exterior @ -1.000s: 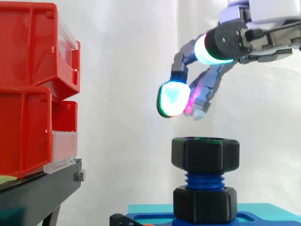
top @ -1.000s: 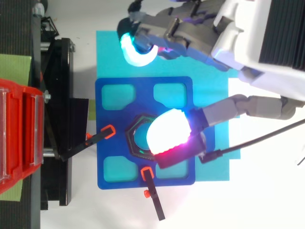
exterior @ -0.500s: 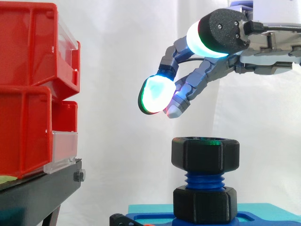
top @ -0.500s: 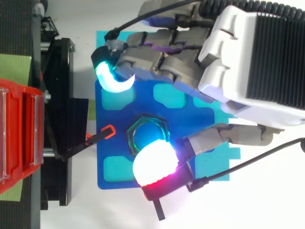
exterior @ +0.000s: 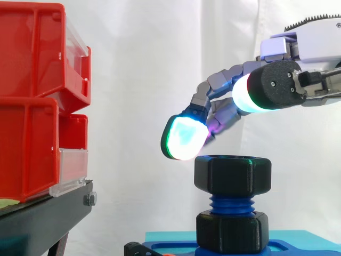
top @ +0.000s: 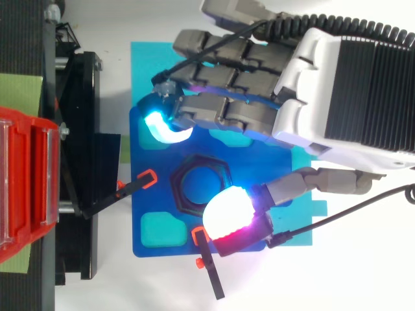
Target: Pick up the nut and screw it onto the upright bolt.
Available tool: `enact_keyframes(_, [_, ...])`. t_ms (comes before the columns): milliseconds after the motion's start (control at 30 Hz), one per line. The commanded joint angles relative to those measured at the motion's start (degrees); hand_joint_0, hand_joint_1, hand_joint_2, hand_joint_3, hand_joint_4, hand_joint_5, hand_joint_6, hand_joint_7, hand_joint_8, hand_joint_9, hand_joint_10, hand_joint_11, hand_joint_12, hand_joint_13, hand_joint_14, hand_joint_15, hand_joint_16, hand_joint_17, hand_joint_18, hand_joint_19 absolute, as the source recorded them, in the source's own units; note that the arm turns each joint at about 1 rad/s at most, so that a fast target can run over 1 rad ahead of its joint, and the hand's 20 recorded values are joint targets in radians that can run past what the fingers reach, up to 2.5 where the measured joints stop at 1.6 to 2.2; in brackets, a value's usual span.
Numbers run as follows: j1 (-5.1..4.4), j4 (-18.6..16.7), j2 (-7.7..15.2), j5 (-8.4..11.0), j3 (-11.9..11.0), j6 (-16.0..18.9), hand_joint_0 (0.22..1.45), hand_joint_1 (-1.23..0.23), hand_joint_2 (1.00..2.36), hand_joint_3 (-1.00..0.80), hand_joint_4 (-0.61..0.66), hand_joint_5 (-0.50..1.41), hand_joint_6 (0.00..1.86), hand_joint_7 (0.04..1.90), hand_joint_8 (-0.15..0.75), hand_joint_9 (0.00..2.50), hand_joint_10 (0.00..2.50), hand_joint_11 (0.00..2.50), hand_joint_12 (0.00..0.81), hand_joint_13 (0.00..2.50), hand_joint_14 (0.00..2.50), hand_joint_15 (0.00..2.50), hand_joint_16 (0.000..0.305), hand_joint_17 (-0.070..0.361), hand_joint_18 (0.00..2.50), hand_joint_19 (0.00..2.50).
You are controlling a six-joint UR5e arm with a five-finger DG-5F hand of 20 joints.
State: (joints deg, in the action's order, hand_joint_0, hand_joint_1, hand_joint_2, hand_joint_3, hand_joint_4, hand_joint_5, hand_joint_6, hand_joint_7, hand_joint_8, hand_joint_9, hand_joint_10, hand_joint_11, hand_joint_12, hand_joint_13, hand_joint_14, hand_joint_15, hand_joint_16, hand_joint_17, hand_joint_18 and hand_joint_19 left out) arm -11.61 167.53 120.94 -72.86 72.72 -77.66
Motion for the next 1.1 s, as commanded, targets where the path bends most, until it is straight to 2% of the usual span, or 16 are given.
enact_keyframes(0, [-0.08,0.17,0.0,0.0,0.06,0.06,0.44,-0.22,1.0,-0.5,0.04,-0.19,0.5,0.81,0.172,0.2,0.0,0.0,0.333,0.14,0.0,0.0,0.039,0.088,0.0,0.0])
enact_keyframes(167, [0.01,-0.01,0.0,-0.09,-0.03,-0.03,0.45,-0.14,1.0,-0.5,0.1,-0.18,0.5,0.94,0.132,0.07,0.0,0.0,0.32,0.01,0.0,0.0,0.04,0.091,0.0,0.0])
enact_keyframes(200, [0.01,-0.01,0.0,-0.09,-0.03,-0.03,0.45,-0.1,1.0,-0.5,0.17,-0.17,0.5,1.05,0.128,0.02,0.0,0.0,0.323,0.0,0.0,0.0,0.041,0.091,0.0,0.0])
enact_keyframes(267, [0.01,-0.01,0.0,0.0,0.06,-0.03,0.45,-0.09,1.0,-0.5,0.16,-0.17,0.5,1.07,0.12,0.0,0.0,0.0,0.325,0.0,0.0,0.0,0.041,0.092,0.0,0.0])
enact_keyframes(300, [0.01,-0.01,0.0,-0.09,0.06,-0.03,0.45,-0.09,1.0,-0.5,0.04,-0.19,0.5,0.89,0.119,0.0,0.0,0.0,0.326,0.0,0.0,0.0,0.042,0.094,0.0,0.0])
enact_keyframes(333, [0.01,-0.01,0.0,-0.09,-0.03,-0.03,0.45,-0.1,1.0,-0.5,-0.01,-0.22,0.5,0.79,0.12,0.0,0.0,0.0,0.327,0.0,0.0,0.0,0.042,0.095,0.0,0.0])
enact_keyframes(400, [0.01,-0.01,0.0,-0.09,0.06,-0.03,0.44,-0.1,1.0,-0.5,0.0,-0.23,0.5,0.73,0.129,0.0,0.0,0.0,0.332,0.0,0.0,0.0,0.043,0.097,0.0,0.0])
enact_keyframes(667, [0.01,0.17,0.0,0.26,0.06,-0.03,0.45,-0.13,1.0,-0.5,0.06,-0.22,0.5,0.66,0.184,0.17,0.0,0.0,0.342,0.15,0.0,0.0,0.041,0.092,0.0,0.0])
enact_keyframes(1067, [0.01,0.25,0.0,0.09,0.06,-0.03,0.45,-0.13,1.0,-0.5,0.12,-0.2,0.5,0.69,0.21,0.23,0.0,0.0,0.349,0.21,0.0,0.0,0.04,0.091,0.0,0.0])
